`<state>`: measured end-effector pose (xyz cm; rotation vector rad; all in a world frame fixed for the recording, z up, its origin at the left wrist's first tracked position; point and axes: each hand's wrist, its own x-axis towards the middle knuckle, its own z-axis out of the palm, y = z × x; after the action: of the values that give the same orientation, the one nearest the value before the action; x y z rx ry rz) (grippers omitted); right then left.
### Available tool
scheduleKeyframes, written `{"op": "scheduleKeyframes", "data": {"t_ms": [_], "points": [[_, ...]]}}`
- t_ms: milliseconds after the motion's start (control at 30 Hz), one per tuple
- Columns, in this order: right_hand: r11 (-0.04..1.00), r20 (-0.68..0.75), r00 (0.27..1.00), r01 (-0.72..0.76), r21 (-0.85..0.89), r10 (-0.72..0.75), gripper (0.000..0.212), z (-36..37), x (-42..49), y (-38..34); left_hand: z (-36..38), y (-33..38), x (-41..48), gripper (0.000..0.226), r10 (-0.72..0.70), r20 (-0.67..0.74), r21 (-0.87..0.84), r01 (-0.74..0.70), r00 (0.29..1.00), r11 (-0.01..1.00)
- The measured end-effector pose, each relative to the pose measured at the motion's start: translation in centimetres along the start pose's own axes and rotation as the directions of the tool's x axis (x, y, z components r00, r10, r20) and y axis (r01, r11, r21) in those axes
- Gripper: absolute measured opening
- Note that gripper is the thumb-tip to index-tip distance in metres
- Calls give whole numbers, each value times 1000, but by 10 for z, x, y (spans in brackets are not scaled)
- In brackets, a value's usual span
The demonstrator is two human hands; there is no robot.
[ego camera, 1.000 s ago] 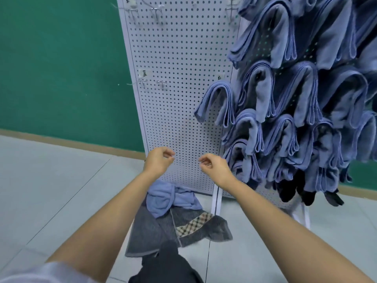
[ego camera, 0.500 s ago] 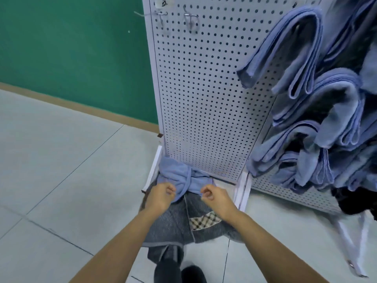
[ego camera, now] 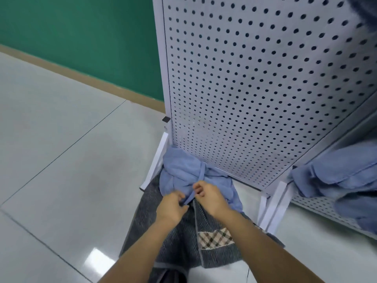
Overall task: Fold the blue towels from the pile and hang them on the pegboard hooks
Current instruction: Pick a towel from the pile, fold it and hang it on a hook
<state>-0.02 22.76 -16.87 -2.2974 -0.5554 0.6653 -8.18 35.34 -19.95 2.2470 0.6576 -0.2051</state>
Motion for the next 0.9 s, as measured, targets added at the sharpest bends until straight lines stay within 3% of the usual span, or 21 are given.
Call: {"op": "scheduleKeyframes", "data": {"t_ms": [167, 333, 433, 533, 600, 733, 900], "points": [[999, -14, 1000, -3, -34, 2, 29, 1, 36, 6, 24, -6, 10, 25, 49, -82, 246, -27, 995, 969], [992, 69, 998, 5, -127, 4, 41, 6, 48, 20, 29, -11, 20, 16, 81, -132, 301, -38, 988, 953], [981, 153, 988, 16, -193, 14, 50, 6, 46, 25, 15, -6, 20, 8, 101, -230, 172, -62, 968, 983], [966, 183, 983, 26, -256, 22, 48, -1, 37, 21, -9, 6, 16, 13, 68, -264, -137, -107, 962, 985], [969, 130, 991, 25, -244, 7, 37, -12, 27, 11, -28, 18, 10, 20, 72, -261, -263, -142, 963, 954], [972, -5, 997, 78, -221, -81, 13, -53, -5, -22, -66, 54, -10, 12, 105, -262, -457, -220, 959, 862], [984, -203, 969, 111, -141, -139, 34, -120, -55, -69, -115, 113, -48, 12, 187, -286, -548, -320, 940, 773]]}}
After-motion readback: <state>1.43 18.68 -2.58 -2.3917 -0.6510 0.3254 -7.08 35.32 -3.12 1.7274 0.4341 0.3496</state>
